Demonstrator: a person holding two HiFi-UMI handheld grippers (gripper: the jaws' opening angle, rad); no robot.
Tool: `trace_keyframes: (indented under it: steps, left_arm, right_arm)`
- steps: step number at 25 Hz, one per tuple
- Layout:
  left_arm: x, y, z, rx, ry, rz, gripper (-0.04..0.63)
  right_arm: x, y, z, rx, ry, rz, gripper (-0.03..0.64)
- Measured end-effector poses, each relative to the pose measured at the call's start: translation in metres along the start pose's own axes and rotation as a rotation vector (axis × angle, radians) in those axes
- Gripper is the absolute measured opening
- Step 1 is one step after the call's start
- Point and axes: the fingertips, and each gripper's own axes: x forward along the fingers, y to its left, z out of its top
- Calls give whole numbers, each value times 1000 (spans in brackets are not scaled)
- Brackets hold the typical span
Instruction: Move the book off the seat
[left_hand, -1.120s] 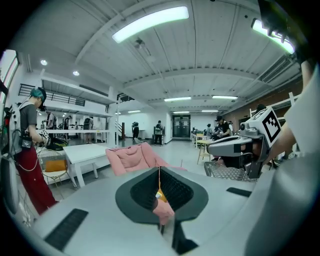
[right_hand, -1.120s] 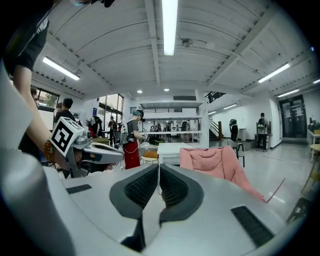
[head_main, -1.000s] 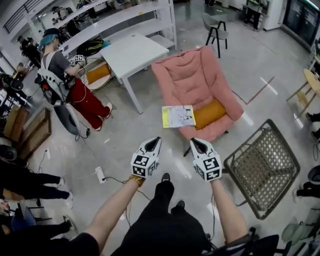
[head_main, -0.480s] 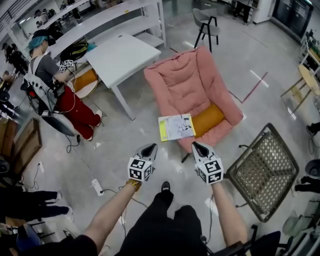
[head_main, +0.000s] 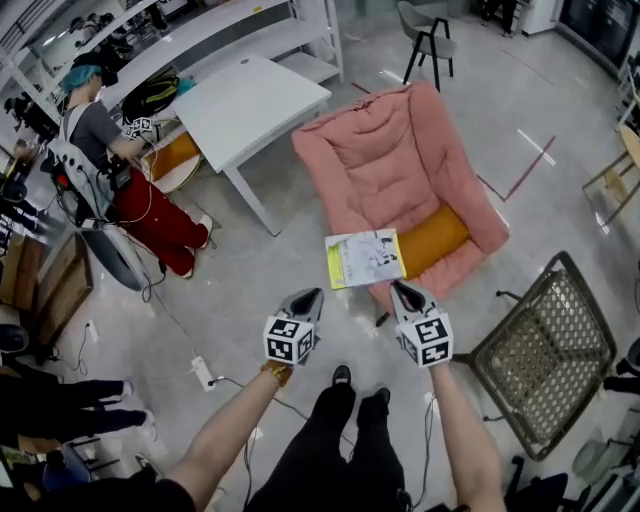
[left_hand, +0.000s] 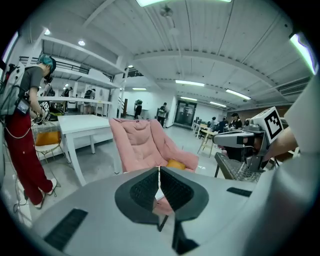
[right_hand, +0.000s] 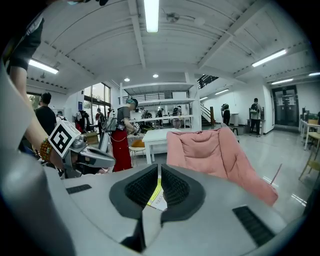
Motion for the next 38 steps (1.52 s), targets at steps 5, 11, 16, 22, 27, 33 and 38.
trace_keyframes:
  steps: [5,11,16,22,27,33,38]
  left_arm:
    - [22,-6,-20,11,16,12,14]
    - [53,0,-38,7,10,21,14]
    - [80,22,-59,-14,29,17,14]
    - [121,60,-91,-62,89,7,31]
    - [152,91,-113,-141,163,-1,99]
    - [185,121,-130,-179,218,1,134]
    - [206,133,-143,-213,252,-37,187]
  right_arm:
    - [16,-16,-23,-2,12,30,15]
    - [34,-36,-54,-9,37,50,16]
    - [51,-56,-84,17,79,39,18]
    - [88,-89,-125,56,167,46,115]
    - [122,-112,-139,110,205,36,148]
    - [165,-137,-157,150,252,40,191]
    - [194,-154,-180,181,306,48,233]
